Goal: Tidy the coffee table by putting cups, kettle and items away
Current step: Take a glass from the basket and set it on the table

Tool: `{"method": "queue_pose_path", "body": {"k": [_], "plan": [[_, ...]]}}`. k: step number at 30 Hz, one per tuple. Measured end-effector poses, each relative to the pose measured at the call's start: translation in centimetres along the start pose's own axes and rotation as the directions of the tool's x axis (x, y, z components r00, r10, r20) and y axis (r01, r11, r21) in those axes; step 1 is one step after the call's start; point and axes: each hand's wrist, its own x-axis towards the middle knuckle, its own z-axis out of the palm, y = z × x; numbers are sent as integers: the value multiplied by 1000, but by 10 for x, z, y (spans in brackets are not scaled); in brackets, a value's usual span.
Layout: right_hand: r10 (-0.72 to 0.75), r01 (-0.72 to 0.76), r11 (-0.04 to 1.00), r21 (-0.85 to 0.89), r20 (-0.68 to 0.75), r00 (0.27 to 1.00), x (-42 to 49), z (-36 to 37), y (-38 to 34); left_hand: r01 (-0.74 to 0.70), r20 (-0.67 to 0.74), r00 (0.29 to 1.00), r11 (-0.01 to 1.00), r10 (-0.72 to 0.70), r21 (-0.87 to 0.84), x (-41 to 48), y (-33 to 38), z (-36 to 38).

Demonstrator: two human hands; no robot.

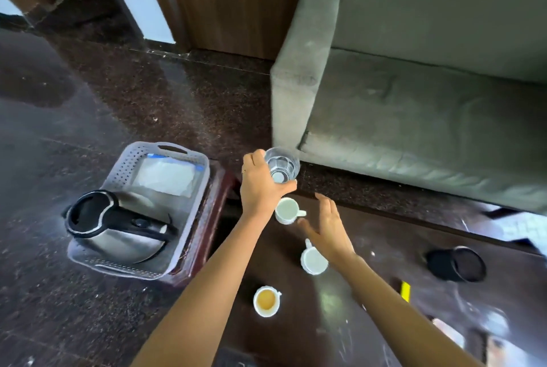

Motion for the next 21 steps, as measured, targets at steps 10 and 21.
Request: {"method": "queue_pose_path", "body": {"k": [10,21], "plan": [[157,-118,967,225,-164,974,-32,-41,80,-206,322,931,976,171,76,-70,52,80],[215,-112,900,421,-206,955,-53,-52,143,-301,497,834,953,240,45,-108,64,153]]}}
